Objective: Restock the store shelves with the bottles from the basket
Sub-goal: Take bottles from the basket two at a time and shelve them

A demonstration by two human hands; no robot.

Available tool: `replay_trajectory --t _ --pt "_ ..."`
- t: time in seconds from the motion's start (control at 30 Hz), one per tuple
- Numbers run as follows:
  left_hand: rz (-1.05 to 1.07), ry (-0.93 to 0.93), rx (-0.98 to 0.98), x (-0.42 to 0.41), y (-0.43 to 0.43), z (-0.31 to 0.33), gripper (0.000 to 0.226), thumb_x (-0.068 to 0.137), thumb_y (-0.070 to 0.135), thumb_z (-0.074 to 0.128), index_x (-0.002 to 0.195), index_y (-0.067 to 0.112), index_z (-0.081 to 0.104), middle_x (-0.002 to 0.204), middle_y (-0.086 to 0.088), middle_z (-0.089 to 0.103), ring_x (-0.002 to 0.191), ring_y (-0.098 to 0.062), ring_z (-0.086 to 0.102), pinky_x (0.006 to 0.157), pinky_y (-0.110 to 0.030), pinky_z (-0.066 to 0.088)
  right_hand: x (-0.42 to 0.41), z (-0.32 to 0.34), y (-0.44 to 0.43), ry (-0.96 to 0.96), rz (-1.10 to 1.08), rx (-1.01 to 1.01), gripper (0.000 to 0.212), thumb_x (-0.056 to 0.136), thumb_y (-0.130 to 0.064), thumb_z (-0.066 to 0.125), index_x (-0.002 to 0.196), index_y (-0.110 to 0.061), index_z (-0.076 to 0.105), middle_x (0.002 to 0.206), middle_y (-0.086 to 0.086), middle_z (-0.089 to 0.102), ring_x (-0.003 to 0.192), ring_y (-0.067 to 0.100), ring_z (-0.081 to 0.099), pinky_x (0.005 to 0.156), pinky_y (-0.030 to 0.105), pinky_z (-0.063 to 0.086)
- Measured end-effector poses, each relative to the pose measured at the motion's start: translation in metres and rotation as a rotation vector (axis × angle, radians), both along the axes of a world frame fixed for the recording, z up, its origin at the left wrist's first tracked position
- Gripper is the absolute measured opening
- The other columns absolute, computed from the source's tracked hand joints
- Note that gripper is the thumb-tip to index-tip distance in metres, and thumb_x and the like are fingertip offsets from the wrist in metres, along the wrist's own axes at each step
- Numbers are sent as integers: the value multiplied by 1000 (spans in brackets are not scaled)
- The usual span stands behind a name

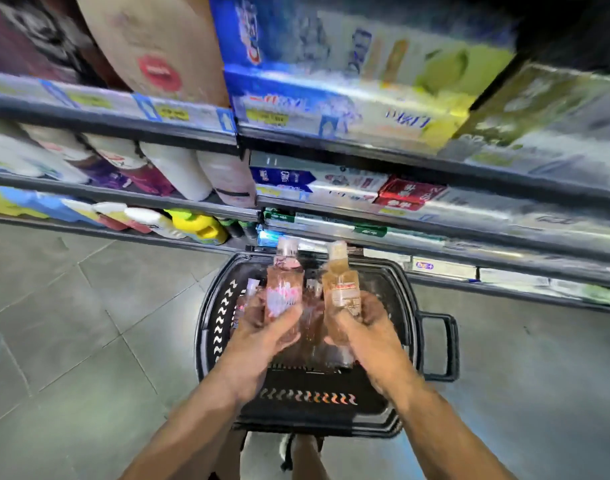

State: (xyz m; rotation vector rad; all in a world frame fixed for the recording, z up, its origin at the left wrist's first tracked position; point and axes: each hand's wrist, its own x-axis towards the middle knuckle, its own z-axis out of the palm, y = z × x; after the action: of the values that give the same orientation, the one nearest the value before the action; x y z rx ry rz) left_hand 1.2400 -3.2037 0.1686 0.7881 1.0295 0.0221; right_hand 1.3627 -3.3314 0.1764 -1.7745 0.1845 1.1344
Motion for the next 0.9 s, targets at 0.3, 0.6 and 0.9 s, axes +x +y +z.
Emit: replay_trajectory --t 0.3,0.6,0.9 --pt "-18 -205 113 -9 5 202 56 67 17 82 118 18 60 107 -11 76 95 -29 72 92 -48 56 -16 207 16 -244 -61 161 42 75 -14 77 115 -21 64 95 4 77 78 13 71 76 35 60" --pt "-52 -390 350 -22 32 344 51 78 13 84 122 20 57 108 -6 75 97 -19 70 83 -36 54 -42 368 40 -518 -24 420 35 84 -9 81 111 -19 62 96 -2 76 86 18 71 80 43 62" --pt "18 -587 611 -22 77 462 47 81 8 81 122 14 57 102 -6 74 87 -12 68 71 -28 56 -53 471 83 -641 -108 642 33 80 -3 83 102 -17 63 84 -4 72 72 14 64 70 42 56"
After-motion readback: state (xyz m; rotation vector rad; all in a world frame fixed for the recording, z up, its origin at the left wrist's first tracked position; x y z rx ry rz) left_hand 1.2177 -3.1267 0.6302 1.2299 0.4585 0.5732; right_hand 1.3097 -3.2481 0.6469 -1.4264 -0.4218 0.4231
